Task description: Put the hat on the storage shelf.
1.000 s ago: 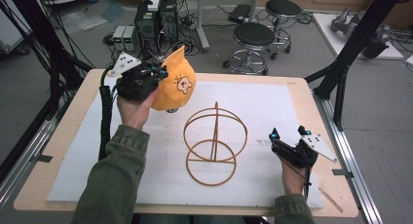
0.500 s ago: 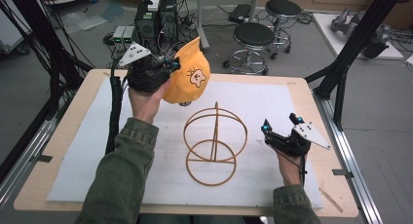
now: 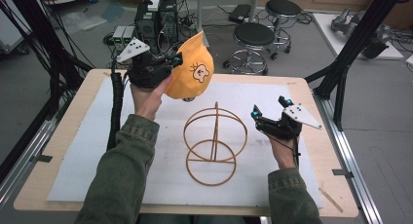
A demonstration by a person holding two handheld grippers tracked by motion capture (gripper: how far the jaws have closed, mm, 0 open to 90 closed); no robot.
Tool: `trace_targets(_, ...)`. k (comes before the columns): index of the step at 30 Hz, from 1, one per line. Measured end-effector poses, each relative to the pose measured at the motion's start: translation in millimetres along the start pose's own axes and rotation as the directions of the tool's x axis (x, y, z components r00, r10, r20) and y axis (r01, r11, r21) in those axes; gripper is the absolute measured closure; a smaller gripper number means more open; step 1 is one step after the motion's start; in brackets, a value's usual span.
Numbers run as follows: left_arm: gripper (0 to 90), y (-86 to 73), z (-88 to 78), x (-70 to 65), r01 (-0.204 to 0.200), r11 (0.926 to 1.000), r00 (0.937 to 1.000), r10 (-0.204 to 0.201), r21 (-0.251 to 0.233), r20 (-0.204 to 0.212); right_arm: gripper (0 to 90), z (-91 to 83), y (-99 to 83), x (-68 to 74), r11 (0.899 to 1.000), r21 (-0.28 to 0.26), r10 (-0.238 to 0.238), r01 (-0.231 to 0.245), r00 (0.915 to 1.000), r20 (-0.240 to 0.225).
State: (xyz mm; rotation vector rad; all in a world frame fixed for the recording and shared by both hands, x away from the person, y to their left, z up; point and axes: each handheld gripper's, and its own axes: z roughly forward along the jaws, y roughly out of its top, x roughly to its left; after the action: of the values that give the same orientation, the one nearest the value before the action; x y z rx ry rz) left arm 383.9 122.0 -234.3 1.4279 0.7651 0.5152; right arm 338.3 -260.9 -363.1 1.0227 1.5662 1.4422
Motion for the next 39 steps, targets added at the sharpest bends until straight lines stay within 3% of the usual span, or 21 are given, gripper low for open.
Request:
trace_targets(12,86.6,10.9,10.1,-8.4,0.046,0.9978,0.9977,-0.043,-0.048,0.052,5.2,17.9,11.5,16.7,0.999,-0.005,-0.038,0.038,0.9978,-0.054)
trace_targets(24,86.6,15.4,27.7,-18.0,0.039,0.9970,0.9963,-0.034,-0.067,0.079,5.3,31.1,27.3,26.2,0.999,-0.031,-0.046,0.043,0.9944,-0.095)
trace_targets(28,86.6,16.6,31.8,-21.1,0.032,0.9966,0.9955,-0.025,-0.075,0.091,5.4,37.7,36.1,29.7,0.999,-0.030,-0.048,0.044,0.9893,-0.138)
trace_targets(39,86.6,18.1,45.6,-27.8,0.032,0.9910,0.9859,-0.010,-0.130,0.167,5.7,50.9,47.5,34.4,0.999,-0.022,-0.045,0.041,0.9752,-0.217)
